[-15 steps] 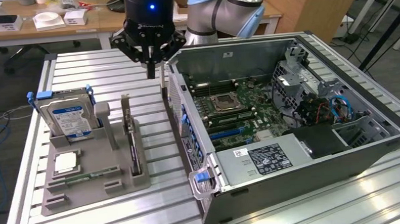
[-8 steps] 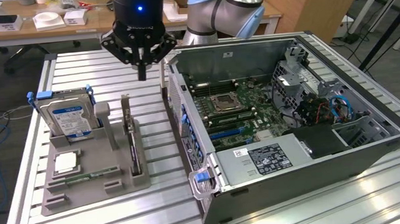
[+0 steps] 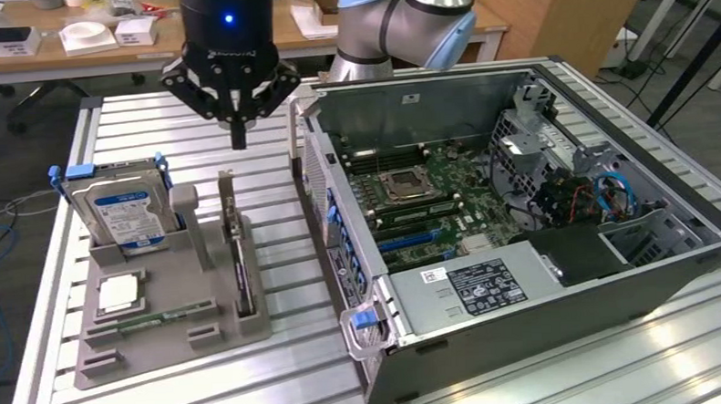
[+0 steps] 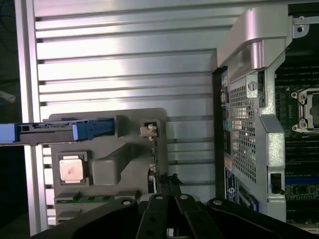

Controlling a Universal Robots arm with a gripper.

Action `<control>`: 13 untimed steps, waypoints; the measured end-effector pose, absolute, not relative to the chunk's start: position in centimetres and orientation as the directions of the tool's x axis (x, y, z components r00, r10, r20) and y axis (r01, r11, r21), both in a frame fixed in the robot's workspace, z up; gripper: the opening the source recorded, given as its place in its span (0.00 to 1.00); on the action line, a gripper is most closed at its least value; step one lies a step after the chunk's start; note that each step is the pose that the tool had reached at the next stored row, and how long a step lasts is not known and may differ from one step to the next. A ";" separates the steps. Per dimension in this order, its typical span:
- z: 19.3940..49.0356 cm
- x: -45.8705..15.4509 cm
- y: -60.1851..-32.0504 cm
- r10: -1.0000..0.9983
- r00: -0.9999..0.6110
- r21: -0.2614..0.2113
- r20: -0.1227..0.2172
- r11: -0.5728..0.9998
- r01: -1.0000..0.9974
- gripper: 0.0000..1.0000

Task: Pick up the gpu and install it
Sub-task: 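Reach for the gpu, then pick up the gpu and move the gpu toward the slot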

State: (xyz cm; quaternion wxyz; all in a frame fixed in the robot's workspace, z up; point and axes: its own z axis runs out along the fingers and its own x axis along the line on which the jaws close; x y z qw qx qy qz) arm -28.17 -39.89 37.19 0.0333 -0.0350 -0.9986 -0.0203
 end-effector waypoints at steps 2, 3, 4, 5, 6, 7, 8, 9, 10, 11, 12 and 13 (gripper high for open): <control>37.1 -28.5 -39.9 0.068 -0.995 0.038 0.069 0.997 0.071 0.11; 37.1 -28.7 -39.9 0.068 -0.995 0.038 0.069 0.997 0.070 0.11; 37.1 -28.9 -39.9 0.067 -0.995 0.038 0.069 0.997 0.070 0.11; 37.1 -29.1 -39.9 0.067 -0.995 0.038 0.070 0.997 0.070 0.11; 37.1 -29.2 -39.9 0.067 -0.995 0.038 0.070 0.997 0.069 0.11; 37.1 -29.4 -39.9 0.066 -0.995 0.038 0.070 0.997 0.069 0.11; 37.0 -29.4 -39.9 0.066 -0.995 0.038 0.071 0.997 0.069 0.11; 37.0 -29.5 -39.9 0.066 -0.995 0.038 0.071 0.997 0.068 0.11; 37.0 -29.5 -39.9 0.066 -0.995 0.038 0.071 0.997 0.068 0.11; 37.0 -29.5 -39.9 0.065 -0.995 0.038 0.071 0.997 0.068 0.11; 37.0 -29.5 -39.9 0.066 -0.995 0.038 0.071 0.997 0.068 0.11; 37.0 -29.5 -39.9 0.066 -0.995 0.038 0.071 0.997 0.068 0.11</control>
